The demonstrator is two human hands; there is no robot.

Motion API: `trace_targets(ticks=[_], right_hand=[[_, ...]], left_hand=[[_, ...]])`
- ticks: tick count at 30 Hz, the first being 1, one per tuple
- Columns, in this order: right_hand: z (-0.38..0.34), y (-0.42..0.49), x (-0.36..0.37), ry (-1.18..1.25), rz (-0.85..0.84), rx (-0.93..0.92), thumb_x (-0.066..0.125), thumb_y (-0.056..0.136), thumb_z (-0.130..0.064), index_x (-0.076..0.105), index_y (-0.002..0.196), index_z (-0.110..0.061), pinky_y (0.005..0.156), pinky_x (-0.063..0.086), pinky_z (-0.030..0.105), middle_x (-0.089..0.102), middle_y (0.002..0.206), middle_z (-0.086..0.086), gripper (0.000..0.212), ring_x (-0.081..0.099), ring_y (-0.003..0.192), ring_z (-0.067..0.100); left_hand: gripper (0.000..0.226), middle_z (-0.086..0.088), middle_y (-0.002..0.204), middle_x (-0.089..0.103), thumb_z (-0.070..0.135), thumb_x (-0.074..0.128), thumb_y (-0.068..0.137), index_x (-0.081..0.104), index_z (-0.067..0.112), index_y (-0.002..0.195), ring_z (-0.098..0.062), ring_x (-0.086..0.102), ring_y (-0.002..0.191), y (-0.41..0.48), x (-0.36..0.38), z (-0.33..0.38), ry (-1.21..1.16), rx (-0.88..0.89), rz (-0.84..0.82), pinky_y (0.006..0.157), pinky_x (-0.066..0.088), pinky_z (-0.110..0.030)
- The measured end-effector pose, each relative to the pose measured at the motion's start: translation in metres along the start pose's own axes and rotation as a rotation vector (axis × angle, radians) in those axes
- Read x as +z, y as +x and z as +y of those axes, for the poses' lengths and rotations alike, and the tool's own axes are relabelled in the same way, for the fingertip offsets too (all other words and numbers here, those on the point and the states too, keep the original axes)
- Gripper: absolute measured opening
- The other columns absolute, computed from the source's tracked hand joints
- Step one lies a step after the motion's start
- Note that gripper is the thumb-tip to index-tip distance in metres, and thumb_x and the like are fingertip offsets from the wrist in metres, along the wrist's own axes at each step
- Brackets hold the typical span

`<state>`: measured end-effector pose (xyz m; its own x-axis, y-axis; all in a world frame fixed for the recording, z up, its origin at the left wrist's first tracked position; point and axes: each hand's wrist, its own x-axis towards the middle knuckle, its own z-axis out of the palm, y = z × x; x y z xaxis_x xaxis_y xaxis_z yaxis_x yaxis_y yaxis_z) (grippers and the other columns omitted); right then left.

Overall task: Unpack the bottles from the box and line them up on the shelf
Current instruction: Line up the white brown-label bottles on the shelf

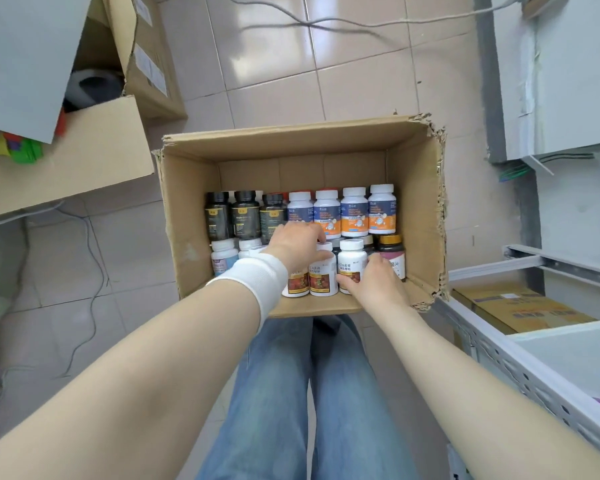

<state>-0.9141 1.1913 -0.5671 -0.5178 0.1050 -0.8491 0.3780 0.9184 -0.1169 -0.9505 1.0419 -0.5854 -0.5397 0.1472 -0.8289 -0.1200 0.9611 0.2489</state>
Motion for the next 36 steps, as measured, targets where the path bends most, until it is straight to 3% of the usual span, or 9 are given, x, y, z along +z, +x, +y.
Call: trace_targets(ticks=[6, 13, 15, 18, 21, 24, 28, 31, 36], right_hand=[[0.003, 0.009, 0.002, 0.059, -0.01, 0.016, 0.072, 0.077, -0.041, 0.041, 0.123, -0.005, 0.088, 0.046, 0.037, 0.052, 0.127, 0.012, 0.066, 0.052, 0.117, 0.029], [0.022, -0.022, -0.033, 0.315, 0.037, 0.013, 0.075, 0.075, -0.037, 0.045, 0.128, -0.01, 0.092, 0.045, 0.038, 0.053, 0.129, 0.009, 0.067, 0.053, 0.117, 0.026], [0.029, -0.039, -0.045, 0.377, 0.074, -0.023, 0.075, 0.074, -0.036, 0.048, 0.127, -0.012, 0.091, 0.045, 0.037, 0.055, 0.127, 0.009, 0.064, 0.054, 0.114, 0.025], [0.036, -0.075, -0.062, 0.516, 0.114, -0.071, 0.075, 0.075, -0.033, 0.05, 0.126, -0.012, 0.087, 0.045, 0.031, 0.058, 0.124, 0.006, 0.061, 0.056, 0.104, 0.02], [0.039, -0.121, -0.07, 0.663, 0.156, -0.108, 0.074, 0.078, -0.03, 0.05, 0.128, -0.01, 0.083, 0.04, 0.025, 0.057, 0.122, 0.006, 0.059, 0.053, 0.099, 0.015], [0.045, -0.17, -0.065, 0.794, 0.231, -0.124, 0.074, 0.077, -0.031, 0.052, 0.127, -0.013, 0.09, 0.044, 0.029, 0.061, 0.12, 0.006, 0.057, 0.057, 0.104, 0.018], [0.048, -0.246, -0.034, 0.926, 0.375, -0.138, 0.076, 0.074, -0.031, 0.055, 0.122, -0.018, 0.096, 0.046, 0.036, 0.064, 0.115, 0.001, 0.055, 0.059, 0.106, 0.019], [0.045, -0.3, -0.004, 1.064, 0.492, -0.155, 0.077, 0.074, -0.024, 0.057, 0.113, -0.021, 0.089, 0.046, 0.029, 0.064, 0.106, -0.002, 0.043, 0.06, 0.1, 0.017], [0.047, -0.379, 0.021, 1.228, 0.609, -0.226, 0.072, 0.079, -0.011, 0.055, 0.107, -0.022, 0.069, 0.046, 0.012, 0.065, 0.093, -0.006, 0.035, 0.06, 0.082, 0.005]], left_hand=[[0.045, -0.007, 0.118, 0.062, 0.048, 0.057, 0.087, 0.052, 0.016, 0.119, -0.026, 0.048, 0.117, 0.004, 0.003, 0.0, -0.114, -0.02, 0.004, 0.093, 0.045, -0.037], [0.042, -0.004, 0.118, 0.057, 0.04, 0.066, 0.084, 0.052, 0.012, 0.111, -0.02, 0.055, 0.099, -0.046, -0.018, 0.008, -0.463, -0.02, 0.264, 0.077, 0.04, -0.027], [0.036, -0.004, 0.112, 0.056, 0.036, 0.067, 0.084, 0.053, 0.011, 0.106, -0.019, 0.052, 0.091, -0.068, -0.03, 0.012, -0.558, 0.011, 0.326, 0.075, 0.044, -0.029], [0.029, 0.001, 0.108, 0.056, 0.038, 0.064, 0.086, 0.051, 0.018, 0.104, -0.016, 0.054, 0.093, -0.104, -0.048, 0.018, -0.74, 0.03, 0.373, 0.068, 0.044, -0.024], [0.034, 0.006, 0.111, 0.055, 0.039, 0.059, 0.09, 0.05, 0.019, 0.116, -0.011, 0.053, 0.098, -0.139, -0.064, 0.025, -0.861, 0.075, 0.35, 0.069, 0.04, -0.018], [0.037, 0.004, 0.108, 0.059, 0.037, 0.057, 0.091, 0.055, 0.015, 0.12, -0.008, 0.054, 0.094, -0.174, -0.076, 0.032, -0.895, 0.185, 0.337, 0.064, 0.041, -0.013], [0.031, 0.003, 0.094, 0.063, 0.035, 0.054, 0.093, 0.058, 0.013, 0.113, -0.014, 0.058, 0.089, -0.227, -0.081, 0.039, -0.948, 0.361, 0.264, 0.065, 0.045, -0.02], [0.027, 0.0, 0.091, 0.06, 0.04, 0.047, 0.095, 0.05, 0.018, 0.109, -0.017, 0.058, 0.087, -0.272, -0.079, 0.043, -0.959, 0.446, 0.22, 0.066, 0.046, -0.026], [0.038, -0.008, 0.108, 0.066, 0.04, 0.045, 0.096, 0.047, 0.009, 0.119, -0.024, 0.064, 0.099, -0.341, -0.072, 0.057, -0.918, 0.633, 0.128, 0.084, 0.052, -0.037]])
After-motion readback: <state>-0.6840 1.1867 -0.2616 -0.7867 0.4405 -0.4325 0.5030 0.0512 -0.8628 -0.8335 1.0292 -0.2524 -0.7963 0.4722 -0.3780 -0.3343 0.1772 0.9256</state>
